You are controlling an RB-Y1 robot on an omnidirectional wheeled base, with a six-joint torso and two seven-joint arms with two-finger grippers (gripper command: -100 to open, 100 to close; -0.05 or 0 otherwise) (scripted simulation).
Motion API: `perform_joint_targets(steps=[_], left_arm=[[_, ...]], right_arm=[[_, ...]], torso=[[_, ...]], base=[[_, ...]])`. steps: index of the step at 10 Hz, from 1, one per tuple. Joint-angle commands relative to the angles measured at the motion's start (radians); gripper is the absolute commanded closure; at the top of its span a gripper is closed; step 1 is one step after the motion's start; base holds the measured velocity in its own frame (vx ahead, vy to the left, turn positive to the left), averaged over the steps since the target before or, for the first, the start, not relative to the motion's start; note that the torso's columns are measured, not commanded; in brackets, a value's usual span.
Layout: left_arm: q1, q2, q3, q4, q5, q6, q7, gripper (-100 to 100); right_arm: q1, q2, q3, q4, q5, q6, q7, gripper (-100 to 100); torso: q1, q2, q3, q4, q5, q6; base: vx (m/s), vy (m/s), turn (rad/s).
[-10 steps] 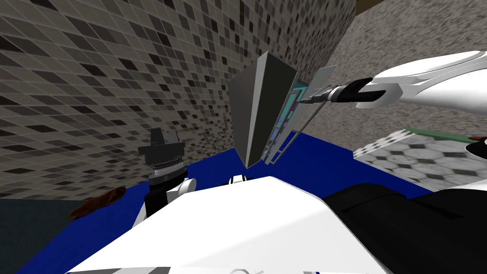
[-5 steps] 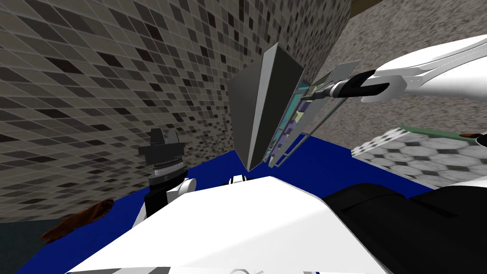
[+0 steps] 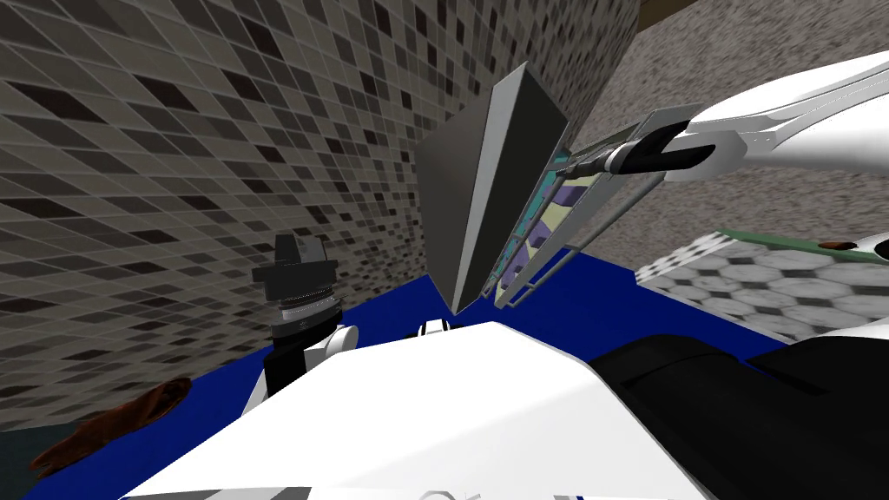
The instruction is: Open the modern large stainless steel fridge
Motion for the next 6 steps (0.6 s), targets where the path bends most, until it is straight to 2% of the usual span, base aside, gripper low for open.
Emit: perform_joint_targets(steps=[1, 3, 4, 6], left_arm=[[0.000, 0.000, 0.000, 0.000, 0.000, 0.000, 0.000, 0], [0.000, 0.000, 0.000, 0.000, 0.000, 0.000, 0.000, 0], [0.000, 0.000, 0.000, 0.000, 0.000, 0.000, 0.000, 0], [0.000, 0.000, 0.000, 0.000, 0.000, 0.000, 0.000, 0]], right_arm=[[0.010, -0.013, 0.042, 0.037, 0.006, 0.020, -0.035, 100], [0.016, -0.019, 0.051, 0.050, 0.006, 0.025, -0.045, 100], [0.028, -0.031, 0.071, 0.078, 0.005, 0.035, -0.066, 100], [0.040, -0.043, 0.091, 0.105, 0.005, 0.045, -0.086, 100]], torso=[[0.002, 0.003, 0.003, 0.000, -0.001, 0.000], [-0.002, 0.000, 0.000, -0.002, 0.001, -0.010], [-0.002, -0.005, -0.005, -0.002, 0.003, -0.010], [0.001, -0.006, -0.005, -0.001, 0.004, -0.005]], base=[[-0.027, 0.242, -0.223], [-0.025, 0.144, -0.107], [-0.029, 0.229, -0.248], [-0.001, 0.254, -0.240]])
